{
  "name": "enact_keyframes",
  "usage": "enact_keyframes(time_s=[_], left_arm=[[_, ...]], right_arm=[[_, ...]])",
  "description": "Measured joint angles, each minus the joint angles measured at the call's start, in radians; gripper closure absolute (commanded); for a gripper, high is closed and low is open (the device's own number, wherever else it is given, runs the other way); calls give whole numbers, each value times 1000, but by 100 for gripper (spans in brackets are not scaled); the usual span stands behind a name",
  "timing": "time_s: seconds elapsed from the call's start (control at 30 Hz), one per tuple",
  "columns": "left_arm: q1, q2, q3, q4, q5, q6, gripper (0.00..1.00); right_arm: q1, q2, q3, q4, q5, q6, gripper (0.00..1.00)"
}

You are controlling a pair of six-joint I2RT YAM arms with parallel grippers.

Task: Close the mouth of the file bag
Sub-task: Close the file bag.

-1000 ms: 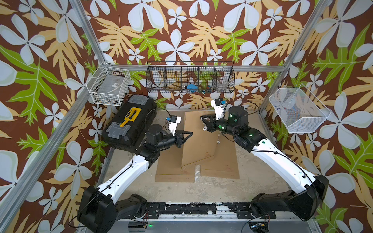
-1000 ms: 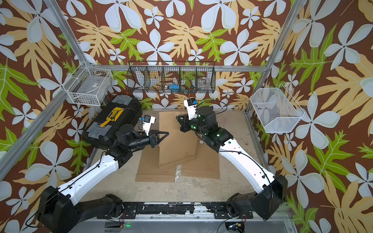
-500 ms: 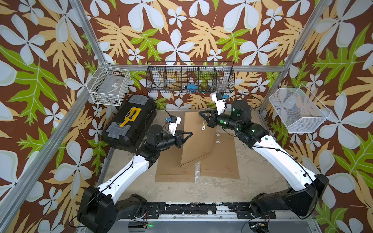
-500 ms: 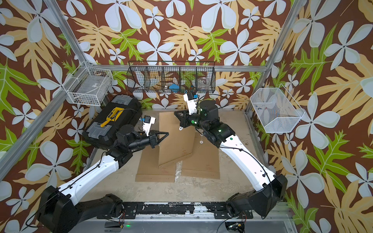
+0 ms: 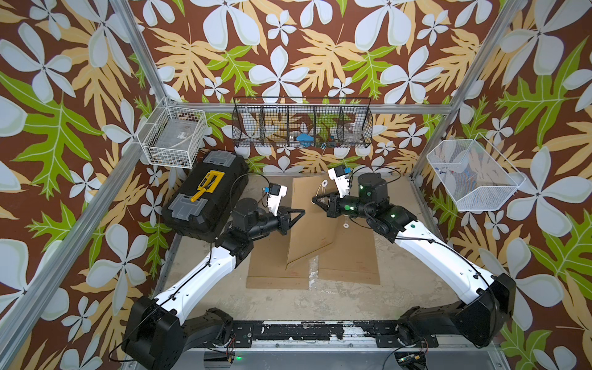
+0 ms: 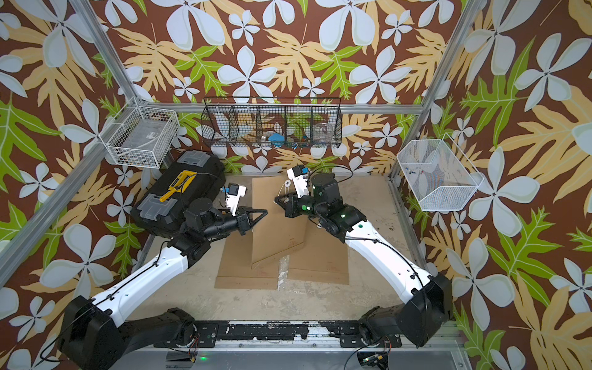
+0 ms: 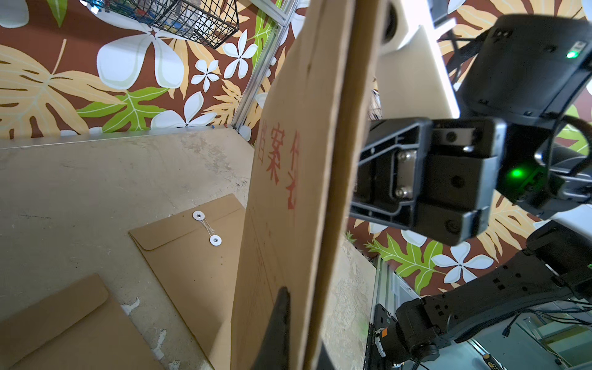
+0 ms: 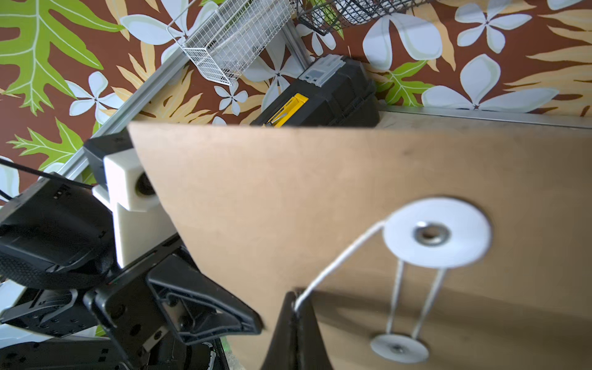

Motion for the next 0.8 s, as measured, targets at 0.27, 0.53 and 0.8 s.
enact_keyframes(time_s=[0.27, 0.53, 0.8], left_arm=[[0, -5, 0, -3, -2, 11, 100], [0, -16, 0, -30, -3, 19, 100], [0, -16, 3, -37, -3, 19, 100]], right_arm=[[-32, 0, -44, 19, -28, 10, 100], [-80, 0, -76, 33, -40, 10, 100], [-117, 4, -66, 32, -35, 17, 100]])
